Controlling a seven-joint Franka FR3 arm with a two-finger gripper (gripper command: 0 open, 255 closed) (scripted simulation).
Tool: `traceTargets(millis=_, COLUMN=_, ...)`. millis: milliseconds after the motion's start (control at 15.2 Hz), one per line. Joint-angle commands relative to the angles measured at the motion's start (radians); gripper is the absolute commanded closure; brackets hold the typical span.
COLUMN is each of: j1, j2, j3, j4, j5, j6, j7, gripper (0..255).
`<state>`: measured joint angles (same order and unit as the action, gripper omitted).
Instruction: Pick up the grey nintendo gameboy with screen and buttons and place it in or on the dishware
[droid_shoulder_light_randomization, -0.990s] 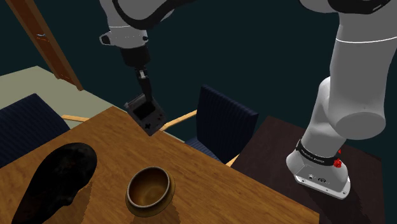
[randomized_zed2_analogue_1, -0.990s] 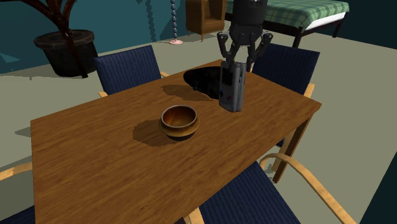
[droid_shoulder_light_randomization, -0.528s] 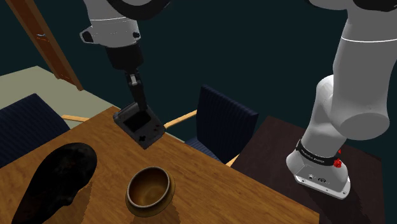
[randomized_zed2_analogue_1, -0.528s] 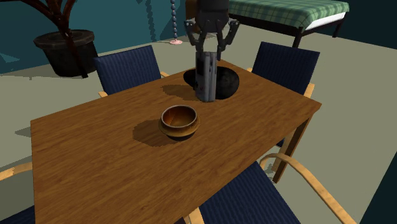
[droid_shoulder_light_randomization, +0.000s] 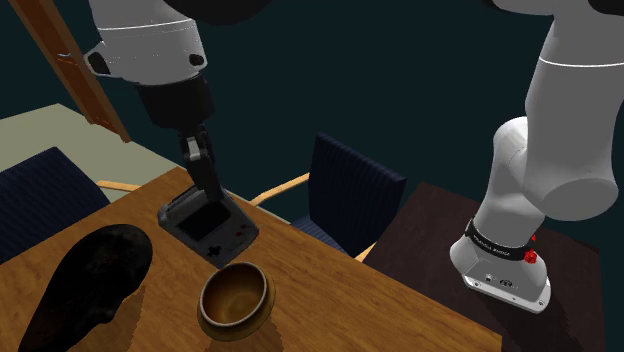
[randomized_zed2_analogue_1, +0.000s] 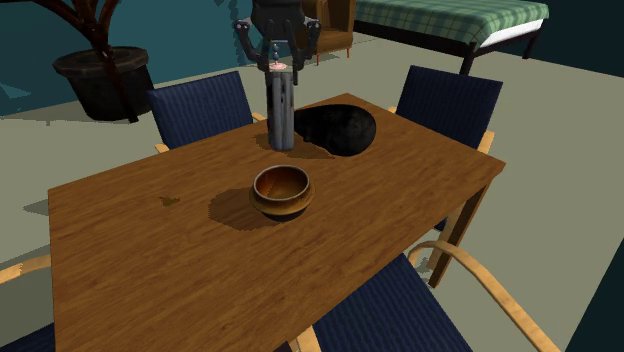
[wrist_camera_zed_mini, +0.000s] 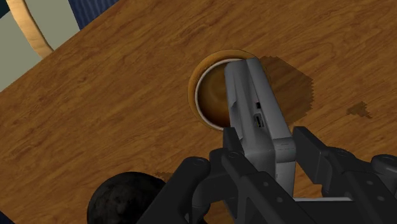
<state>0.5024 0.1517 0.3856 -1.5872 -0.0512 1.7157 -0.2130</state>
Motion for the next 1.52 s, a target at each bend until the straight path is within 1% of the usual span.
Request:
traceTargets(millis=0, j1=0.002, j2=0.001, j3=0.001, j4=-0.022, j5=-0.001, j6=0.023, j7=0.006, gripper=255)
traceTargets(millis=660, j1=0.0, j2=0.007, j3=-0.001, j4=-0.148, j5=-0.004, j6=0.155, j7=0.008, gripper=255)
traceTargets(millis=1452, j1=0.002, j2=0.047, j3=-0.005, j4=-0.269, j5=-0.024, j6=0.313, j7=0.021, gripper=255)
